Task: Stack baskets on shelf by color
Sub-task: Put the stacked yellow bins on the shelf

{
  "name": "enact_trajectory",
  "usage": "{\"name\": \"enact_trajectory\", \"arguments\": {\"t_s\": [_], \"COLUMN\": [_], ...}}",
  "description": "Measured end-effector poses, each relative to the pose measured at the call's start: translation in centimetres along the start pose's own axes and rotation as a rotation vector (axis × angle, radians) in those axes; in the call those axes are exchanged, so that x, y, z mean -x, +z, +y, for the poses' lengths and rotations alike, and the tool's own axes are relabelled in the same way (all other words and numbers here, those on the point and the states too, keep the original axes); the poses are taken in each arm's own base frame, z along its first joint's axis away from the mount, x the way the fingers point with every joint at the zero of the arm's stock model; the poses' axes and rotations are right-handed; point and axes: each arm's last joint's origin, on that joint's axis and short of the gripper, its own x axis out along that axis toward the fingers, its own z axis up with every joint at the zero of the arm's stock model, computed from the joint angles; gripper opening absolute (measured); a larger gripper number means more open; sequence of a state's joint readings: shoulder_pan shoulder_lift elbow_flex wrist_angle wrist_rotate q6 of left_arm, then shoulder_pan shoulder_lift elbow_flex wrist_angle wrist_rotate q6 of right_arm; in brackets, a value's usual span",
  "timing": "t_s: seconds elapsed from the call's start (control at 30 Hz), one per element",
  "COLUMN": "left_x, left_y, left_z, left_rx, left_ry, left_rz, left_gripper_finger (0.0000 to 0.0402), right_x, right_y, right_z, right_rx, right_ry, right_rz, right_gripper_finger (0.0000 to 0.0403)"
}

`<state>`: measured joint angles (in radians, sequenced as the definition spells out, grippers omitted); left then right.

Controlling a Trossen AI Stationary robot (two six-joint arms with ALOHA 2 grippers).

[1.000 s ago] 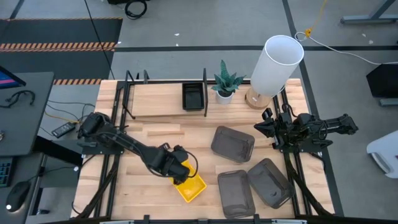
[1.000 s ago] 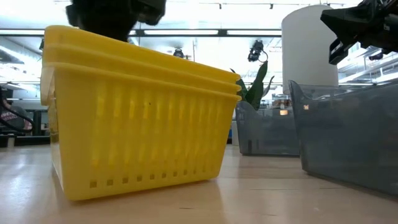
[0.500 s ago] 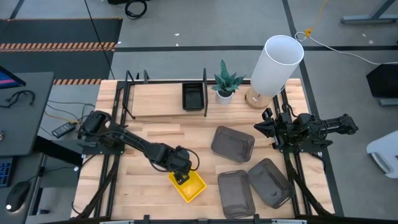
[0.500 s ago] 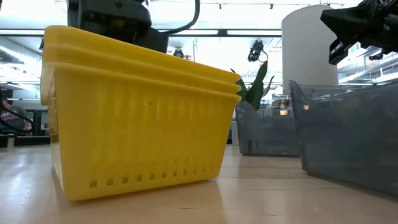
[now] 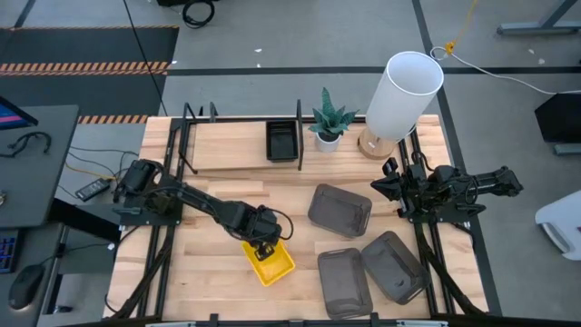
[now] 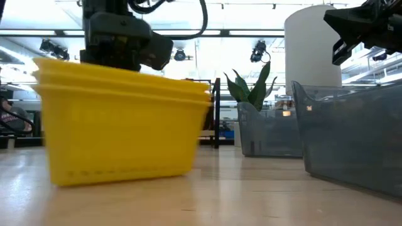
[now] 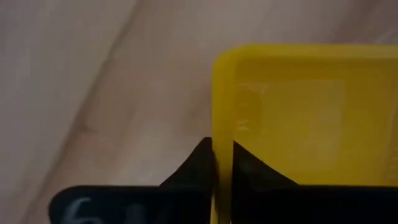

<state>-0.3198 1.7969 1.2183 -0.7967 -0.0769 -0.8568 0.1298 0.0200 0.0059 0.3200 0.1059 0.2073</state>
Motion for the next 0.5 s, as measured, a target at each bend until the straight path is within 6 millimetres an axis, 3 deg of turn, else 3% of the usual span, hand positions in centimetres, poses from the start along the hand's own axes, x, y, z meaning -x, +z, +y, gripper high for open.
{"name": "enact_trajectory", "arguments": {"t_s": [0.23, 0.5], "left_x": [1.5, 4.1], "left_y": [2.9, 5.9], "left_z": [3.4, 10.2], "left_rx": [-0.118, -0.225], "left_ry": [0.119, 0.174], "left_rz": [0.080, 0.120], "left_gripper_finger": [0.0020, 0.0020], "right_x": [0.0, 0.0], "right_y": [0.0, 0.0], "right_z": [0.0, 0.0], "right_rx": [0.000, 0.000], "right_ry": [-0.001, 0.000], "right_rz": [0.000, 0.000], "right_gripper_finger": [0.0027, 0.0027]}}
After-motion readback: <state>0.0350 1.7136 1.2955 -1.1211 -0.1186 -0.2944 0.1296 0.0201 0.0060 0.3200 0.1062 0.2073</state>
